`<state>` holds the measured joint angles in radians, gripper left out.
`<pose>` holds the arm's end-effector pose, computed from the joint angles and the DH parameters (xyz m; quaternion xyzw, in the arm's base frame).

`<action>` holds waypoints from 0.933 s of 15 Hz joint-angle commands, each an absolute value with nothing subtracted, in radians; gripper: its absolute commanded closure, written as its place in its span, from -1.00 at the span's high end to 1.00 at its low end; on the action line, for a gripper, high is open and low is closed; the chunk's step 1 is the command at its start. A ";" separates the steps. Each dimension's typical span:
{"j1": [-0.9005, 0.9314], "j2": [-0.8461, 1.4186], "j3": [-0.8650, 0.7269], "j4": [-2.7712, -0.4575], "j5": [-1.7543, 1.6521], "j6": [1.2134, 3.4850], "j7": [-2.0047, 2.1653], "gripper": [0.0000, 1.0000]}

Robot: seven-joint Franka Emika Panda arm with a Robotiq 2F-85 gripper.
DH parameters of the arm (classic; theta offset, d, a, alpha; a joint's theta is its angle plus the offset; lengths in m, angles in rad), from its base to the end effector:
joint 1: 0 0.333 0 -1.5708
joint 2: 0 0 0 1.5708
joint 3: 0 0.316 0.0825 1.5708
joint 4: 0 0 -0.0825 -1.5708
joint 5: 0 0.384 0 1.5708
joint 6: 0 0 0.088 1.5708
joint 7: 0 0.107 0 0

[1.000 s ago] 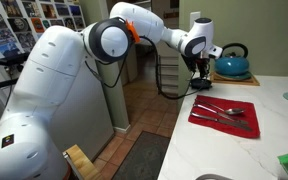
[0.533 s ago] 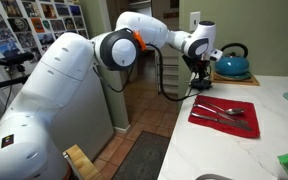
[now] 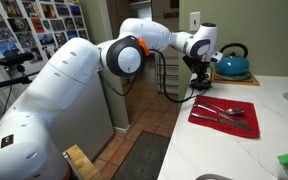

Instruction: Pick up the fork and put it on the dark green bowl

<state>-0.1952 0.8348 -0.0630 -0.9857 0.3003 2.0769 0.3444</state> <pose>0.7767 -0.1698 0.3901 -0.9272 0.3321 -0.1218 0.1228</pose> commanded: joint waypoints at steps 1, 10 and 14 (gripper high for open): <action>-0.206 0.893 -0.058 -0.898 0.276 2.030 0.332 -0.96; -0.198 0.928 -0.071 -0.850 0.270 2.013 0.325 -0.96; -0.199 0.933 -0.072 -0.833 0.267 1.985 0.318 -0.96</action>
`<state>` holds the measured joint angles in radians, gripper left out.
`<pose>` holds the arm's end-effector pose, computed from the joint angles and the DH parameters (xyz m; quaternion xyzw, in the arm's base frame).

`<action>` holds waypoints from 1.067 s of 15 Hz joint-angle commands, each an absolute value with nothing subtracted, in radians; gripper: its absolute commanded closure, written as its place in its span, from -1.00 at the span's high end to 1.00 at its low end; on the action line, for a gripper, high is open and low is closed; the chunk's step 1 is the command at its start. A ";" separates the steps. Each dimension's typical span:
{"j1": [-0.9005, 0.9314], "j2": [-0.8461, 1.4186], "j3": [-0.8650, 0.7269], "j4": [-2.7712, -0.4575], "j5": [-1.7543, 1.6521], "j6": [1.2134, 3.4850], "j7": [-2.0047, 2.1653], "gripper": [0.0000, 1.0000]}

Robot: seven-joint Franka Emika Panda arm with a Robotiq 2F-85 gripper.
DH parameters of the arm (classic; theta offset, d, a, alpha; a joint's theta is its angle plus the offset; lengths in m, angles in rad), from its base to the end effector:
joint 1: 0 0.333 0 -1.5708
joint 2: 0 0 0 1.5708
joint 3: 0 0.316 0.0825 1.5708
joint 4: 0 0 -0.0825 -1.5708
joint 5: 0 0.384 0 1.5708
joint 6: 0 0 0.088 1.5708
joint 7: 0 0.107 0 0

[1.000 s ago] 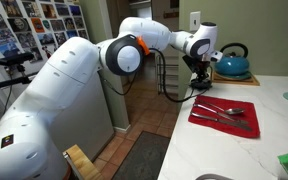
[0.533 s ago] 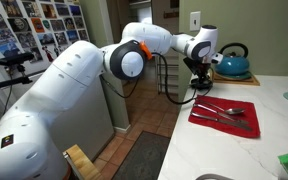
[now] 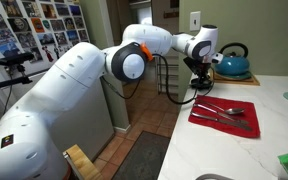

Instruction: Pick up the fork and put it on the dark green bowl

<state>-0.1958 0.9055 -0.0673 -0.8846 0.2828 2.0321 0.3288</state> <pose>0.7856 -0.1712 0.3795 -0.9344 0.3174 -0.1162 0.1123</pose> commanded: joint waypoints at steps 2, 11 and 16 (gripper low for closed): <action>-0.202 0.937 -0.069 -0.821 0.271 1.964 0.313 -0.57; -0.204 0.925 -0.067 -0.789 0.277 1.947 0.301 0.60; -0.206 0.881 -0.114 -0.772 0.253 1.805 0.358 1.00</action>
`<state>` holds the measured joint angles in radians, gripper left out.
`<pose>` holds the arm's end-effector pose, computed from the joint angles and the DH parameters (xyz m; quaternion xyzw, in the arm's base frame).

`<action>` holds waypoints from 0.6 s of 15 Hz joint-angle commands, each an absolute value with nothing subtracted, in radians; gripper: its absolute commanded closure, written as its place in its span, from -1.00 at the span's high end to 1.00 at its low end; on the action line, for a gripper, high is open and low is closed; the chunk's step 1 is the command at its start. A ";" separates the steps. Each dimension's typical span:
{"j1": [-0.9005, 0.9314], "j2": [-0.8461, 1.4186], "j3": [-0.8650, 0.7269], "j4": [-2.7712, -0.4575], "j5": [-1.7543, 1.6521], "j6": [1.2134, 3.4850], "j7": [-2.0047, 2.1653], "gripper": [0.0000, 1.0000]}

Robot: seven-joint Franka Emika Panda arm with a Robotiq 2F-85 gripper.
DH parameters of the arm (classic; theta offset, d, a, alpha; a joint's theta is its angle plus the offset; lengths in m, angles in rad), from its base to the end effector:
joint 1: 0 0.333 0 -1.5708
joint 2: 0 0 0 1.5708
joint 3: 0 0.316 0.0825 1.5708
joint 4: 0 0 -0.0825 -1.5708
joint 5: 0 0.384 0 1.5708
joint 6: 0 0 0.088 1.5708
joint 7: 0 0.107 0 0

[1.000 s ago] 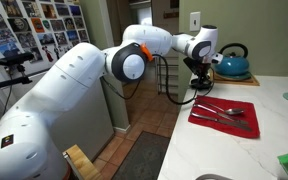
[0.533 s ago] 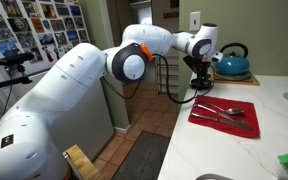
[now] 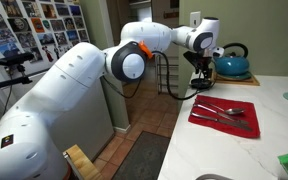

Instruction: Pick up the fork and put it on the dark green bowl

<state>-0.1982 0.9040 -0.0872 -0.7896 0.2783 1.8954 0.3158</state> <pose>0.7796 -0.1743 0.4140 -0.9420 0.3033 -0.0984 0.1046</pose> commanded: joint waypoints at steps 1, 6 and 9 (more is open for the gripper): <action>-0.210 0.875 -0.125 -0.769 0.252 1.793 0.370 1.00; -0.249 0.806 -0.162 -0.813 0.277 1.722 0.417 1.00; -0.277 0.764 -0.171 -0.852 0.296 1.705 0.470 1.00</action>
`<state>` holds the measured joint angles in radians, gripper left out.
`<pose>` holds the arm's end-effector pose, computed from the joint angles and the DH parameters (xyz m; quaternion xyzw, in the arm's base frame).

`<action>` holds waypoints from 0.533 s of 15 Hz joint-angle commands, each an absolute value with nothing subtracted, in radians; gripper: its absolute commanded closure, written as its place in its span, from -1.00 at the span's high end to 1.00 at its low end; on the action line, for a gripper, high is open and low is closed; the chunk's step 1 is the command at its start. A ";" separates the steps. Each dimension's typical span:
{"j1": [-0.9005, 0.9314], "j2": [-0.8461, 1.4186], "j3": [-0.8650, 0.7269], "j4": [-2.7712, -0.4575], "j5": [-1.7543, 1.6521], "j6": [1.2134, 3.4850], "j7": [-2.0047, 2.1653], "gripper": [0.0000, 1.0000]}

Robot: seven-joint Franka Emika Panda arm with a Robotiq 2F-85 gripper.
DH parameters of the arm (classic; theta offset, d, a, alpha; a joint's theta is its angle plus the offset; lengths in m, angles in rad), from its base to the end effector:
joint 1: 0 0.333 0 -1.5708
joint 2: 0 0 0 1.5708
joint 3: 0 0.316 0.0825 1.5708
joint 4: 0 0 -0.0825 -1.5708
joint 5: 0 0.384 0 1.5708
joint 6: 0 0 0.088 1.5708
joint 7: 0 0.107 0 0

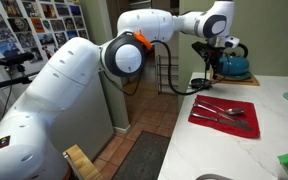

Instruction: Pick up the fork and put it on the dark green bowl

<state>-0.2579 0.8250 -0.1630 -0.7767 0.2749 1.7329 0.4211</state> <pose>0.7376 -0.2412 0.4675 -0.9147 0.3908 -0.0668 0.0789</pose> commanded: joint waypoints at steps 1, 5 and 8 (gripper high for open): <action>-0.286 0.747 -0.174 -0.873 0.302 1.703 0.488 1.00; -0.316 0.664 -0.172 -0.990 0.332 1.705 0.549 1.00; -0.311 0.578 -0.181 -1.107 0.319 1.731 0.568 1.00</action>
